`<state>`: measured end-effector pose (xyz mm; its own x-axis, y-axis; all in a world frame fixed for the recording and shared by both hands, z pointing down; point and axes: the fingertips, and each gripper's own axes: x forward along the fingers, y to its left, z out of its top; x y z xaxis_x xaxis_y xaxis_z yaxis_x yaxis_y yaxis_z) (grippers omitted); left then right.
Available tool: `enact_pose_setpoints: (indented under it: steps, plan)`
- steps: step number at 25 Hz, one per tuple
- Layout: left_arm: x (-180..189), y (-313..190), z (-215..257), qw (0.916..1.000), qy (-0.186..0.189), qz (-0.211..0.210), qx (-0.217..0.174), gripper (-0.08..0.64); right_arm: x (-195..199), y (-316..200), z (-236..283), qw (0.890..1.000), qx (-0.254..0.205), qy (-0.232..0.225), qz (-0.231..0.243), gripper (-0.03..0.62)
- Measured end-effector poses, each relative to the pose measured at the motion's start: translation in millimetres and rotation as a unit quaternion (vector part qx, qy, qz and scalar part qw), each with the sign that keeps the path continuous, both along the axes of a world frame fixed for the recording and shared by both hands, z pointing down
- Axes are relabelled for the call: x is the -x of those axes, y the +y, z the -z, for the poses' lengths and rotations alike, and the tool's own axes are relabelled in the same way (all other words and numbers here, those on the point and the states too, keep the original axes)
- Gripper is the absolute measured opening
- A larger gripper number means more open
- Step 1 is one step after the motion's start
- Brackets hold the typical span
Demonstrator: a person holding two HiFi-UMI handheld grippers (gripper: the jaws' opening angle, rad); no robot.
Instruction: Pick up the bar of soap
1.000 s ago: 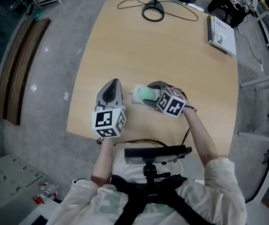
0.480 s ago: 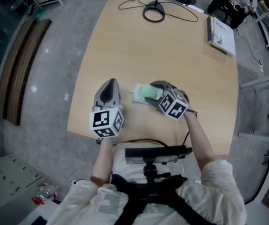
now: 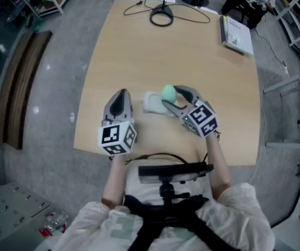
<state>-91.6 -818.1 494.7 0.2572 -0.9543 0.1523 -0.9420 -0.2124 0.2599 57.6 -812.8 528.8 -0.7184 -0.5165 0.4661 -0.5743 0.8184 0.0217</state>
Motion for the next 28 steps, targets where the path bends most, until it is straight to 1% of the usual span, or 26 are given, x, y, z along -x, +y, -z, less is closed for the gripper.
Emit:
enact_pose_setpoints:
  steps: [1, 3, 5, 7, 9, 12, 14, 17, 20, 22, 25, 28]
  plan:
    - [-2.7, 4.8, 0.9, 1.0000, 0.005, -0.001, -0.002, 0.012, -8.5, -0.3, 11.3, 0.999, -0.002, -0.039, -0.033, 0.259]
    - [-8.6, 17.8, 2.7, 0.9999, 0.008, -0.007, -0.005, 0.012, -27.2, 3.5, 31.0, 0.990, -0.006, -0.105, -0.097, 0.259]
    - [-14.2, 32.4, 7.3, 0.9998, 0.005, -0.015, -0.010, 0.012, -45.8, 13.2, 46.1, 0.977, -0.015, -0.146, -0.153, 0.259]
    - [-20.4, 46.7, 14.3, 0.9995, 0.004, -0.024, -0.019, 0.012, -65.8, 28.1, 56.2, 0.964, -0.026, -0.169, -0.205, 0.259]
    - [-27.7, 62.9, 22.1, 0.9990, 0.005, -0.031, -0.031, 0.012, -86.0, 49.2, 62.1, 0.950, -0.035, -0.183, -0.252, 0.259]
    - [-39.4, 98.3, 32.9, 0.9982, 0.007, -0.039, -0.046, 0.012, -110.9, 94.1, 67.2, 0.931, -0.040, -0.196, -0.305, 0.259]
    - [-47.8, 128.3, 39.5, 0.9976, 0.012, -0.043, -0.052, 0.012, -123.1, 129.7, 71.8, 0.922, -0.040, -0.202, -0.327, 0.259]
    - [-59.9, 183.9, 50.4, 0.9965, 0.024, -0.051, -0.062, 0.012, -136.0, 187.7, 83.0, 0.913, -0.044, -0.212, -0.347, 0.259]
    - [-68.5, 242.5, 56.7, 0.9957, 0.019, -0.058, -0.070, 0.012, -145.0, 246.9, 93.7, 0.903, -0.044, -0.233, -0.357, 0.259]
    - [-68.6, 278.2, 59.0, 0.9957, 0.017, -0.055, -0.072, 0.012, -146.4, 284.6, 98.2, 0.902, -0.047, -0.237, -0.357, 0.259]
    - [-65.4, 325.8, 62.9, 0.9957, 0.015, -0.053, -0.074, 0.012, -147.2, 337.0, 102.9, 0.904, -0.055, -0.228, -0.358, 0.259]
    - [-59.9, 362.6, 71.0, 0.9948, 0.008, -0.055, -0.085, 0.012, -148.0, 378.0, 113.0, 0.901, -0.067, -0.231, -0.362, 0.259]
